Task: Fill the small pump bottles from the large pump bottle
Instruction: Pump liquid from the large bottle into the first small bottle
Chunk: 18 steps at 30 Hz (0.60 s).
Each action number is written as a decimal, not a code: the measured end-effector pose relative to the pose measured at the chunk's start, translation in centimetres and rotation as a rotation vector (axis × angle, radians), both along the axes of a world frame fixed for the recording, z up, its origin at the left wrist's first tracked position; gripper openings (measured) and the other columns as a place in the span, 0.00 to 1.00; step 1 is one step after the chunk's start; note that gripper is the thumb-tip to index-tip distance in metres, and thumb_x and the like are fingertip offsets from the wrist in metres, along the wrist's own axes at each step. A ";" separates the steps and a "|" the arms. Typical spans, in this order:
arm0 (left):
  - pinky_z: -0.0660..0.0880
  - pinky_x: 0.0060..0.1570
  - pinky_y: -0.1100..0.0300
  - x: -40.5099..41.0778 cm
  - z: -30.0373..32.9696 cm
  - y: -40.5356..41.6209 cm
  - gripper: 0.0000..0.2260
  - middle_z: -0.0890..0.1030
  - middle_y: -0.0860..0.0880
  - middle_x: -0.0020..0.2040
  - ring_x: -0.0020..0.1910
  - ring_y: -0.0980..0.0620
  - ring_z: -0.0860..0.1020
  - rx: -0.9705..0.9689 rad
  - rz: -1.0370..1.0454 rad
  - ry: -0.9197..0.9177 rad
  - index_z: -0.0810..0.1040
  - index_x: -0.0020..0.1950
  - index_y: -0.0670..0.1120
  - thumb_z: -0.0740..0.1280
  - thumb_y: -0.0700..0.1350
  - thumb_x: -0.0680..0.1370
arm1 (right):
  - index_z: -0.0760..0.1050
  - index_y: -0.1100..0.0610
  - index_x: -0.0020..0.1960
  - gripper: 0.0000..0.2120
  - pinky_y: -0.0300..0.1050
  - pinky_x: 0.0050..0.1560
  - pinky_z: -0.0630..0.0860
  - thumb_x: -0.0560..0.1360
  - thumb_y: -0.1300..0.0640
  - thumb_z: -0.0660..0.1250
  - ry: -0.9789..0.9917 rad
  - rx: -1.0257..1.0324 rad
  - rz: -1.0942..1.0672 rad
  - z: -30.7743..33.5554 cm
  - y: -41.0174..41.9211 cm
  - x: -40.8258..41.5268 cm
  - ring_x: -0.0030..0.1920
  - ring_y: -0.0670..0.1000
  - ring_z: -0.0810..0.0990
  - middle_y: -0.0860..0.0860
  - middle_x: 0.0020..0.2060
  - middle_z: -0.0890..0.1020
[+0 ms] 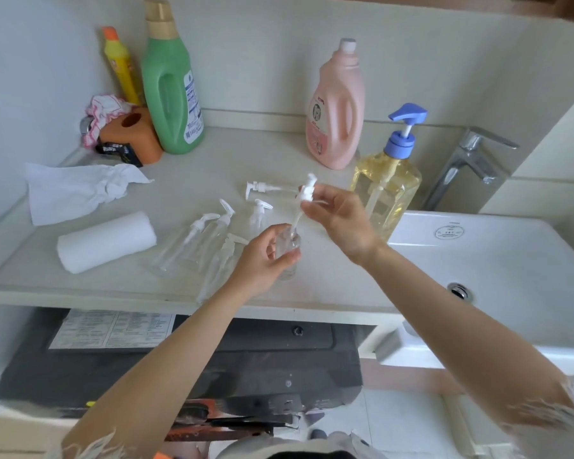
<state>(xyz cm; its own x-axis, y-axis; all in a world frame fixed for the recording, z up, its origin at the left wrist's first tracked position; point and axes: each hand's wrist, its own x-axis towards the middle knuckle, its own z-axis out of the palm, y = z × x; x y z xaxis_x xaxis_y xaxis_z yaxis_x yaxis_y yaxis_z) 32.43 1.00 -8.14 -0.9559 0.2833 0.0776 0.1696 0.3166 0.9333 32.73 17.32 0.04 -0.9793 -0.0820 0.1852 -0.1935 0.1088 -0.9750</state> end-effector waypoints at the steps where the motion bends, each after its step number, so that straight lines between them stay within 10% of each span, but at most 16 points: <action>1: 0.75 0.52 0.49 0.1 0.1 0.1 0.16 0.78 0.43 0.46 0.45 0.43 0.77 -0.005 0.008 0.004 0.73 0.56 0.64 0.71 0.59 0.71 | 0.80 0.59 0.47 0.05 0.37 0.50 0.75 0.76 0.67 0.67 -0.017 0.048 0.032 -0.7 -0.1 0.1 0.43 0.44 0.81 0.49 0.40 0.83; 5: 0.75 0.46 0.49 0.4 -0.3 0.2 0.12 0.74 0.49 0.40 0.41 0.44 0.77 -0.027 0.026 0.002 0.72 0.46 0.67 0.72 0.57 0.69 | 0.82 0.57 0.51 0.05 0.46 0.60 0.77 0.75 0.61 0.71 -0.021 0.268 0.085 -2.3 -0.3 0.5 0.50 0.46 0.83 0.48 0.47 0.85; 10: 0.75 0.55 0.47 0.3 -0.9 0.1 0.17 0.78 0.52 0.45 0.51 0.44 0.79 -0.065 0.006 -0.040 0.72 0.59 0.54 0.72 0.50 0.74 | 0.78 0.47 0.40 0.10 0.43 0.59 0.75 0.67 0.54 0.79 0.046 0.386 -0.065 -2.3 -0.5 0.4 0.45 0.40 0.80 0.41 0.39 0.82; 18: 0.75 0.56 0.47 0.2 -1.0 0.0 0.16 0.80 0.53 0.48 0.51 0.45 0.79 -0.053 -0.002 -0.068 0.74 0.59 0.51 0.73 0.48 0.73 | 0.64 0.48 0.53 0.24 0.45 0.53 0.76 0.70 0.65 0.75 -0.067 0.135 0.047 -2.2 -0.1 0.0 0.40 0.43 0.80 0.45 0.35 0.82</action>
